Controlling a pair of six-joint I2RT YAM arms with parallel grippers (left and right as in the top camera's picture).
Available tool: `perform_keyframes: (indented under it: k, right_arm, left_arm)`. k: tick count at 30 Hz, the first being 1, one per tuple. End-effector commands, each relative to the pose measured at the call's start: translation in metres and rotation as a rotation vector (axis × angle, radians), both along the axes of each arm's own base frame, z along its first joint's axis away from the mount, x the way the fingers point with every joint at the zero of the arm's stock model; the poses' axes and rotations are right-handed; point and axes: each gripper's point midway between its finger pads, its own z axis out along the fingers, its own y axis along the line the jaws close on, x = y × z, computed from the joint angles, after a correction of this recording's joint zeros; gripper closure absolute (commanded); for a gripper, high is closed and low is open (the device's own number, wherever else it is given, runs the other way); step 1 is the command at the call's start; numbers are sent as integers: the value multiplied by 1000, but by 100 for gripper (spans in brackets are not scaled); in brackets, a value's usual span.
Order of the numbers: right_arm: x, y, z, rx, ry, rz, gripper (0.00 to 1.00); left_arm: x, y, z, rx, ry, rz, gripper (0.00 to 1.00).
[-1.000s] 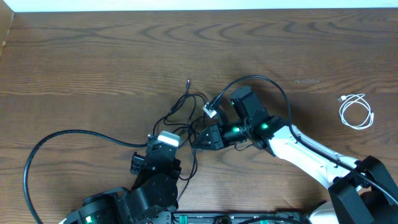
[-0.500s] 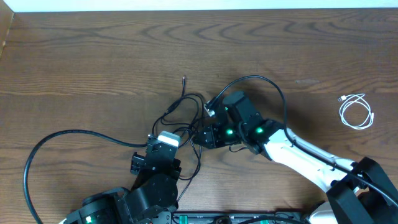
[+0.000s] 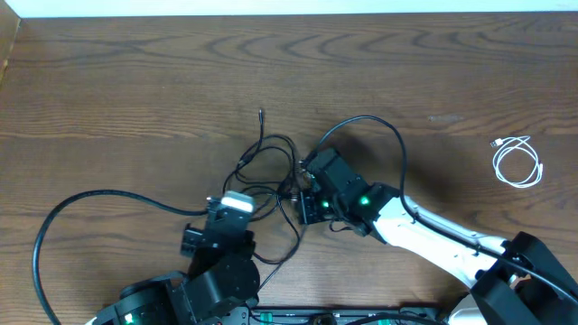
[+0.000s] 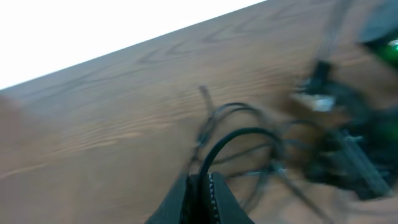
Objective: Untangle cables
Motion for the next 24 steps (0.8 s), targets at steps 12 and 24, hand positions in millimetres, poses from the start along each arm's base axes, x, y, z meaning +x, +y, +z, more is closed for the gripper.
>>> perform_keyframes:
  k: [12, 24]
  right_arm:
    - [23, -129, -2, -351, 68, -146, 99]
    - [38, -140, 102, -234, -157, -165, 99]
  left_arm:
    - [12, 65, 15, -86, -114, 388, 93]
    - [13, 49, -31, -179, 248, 249, 92]
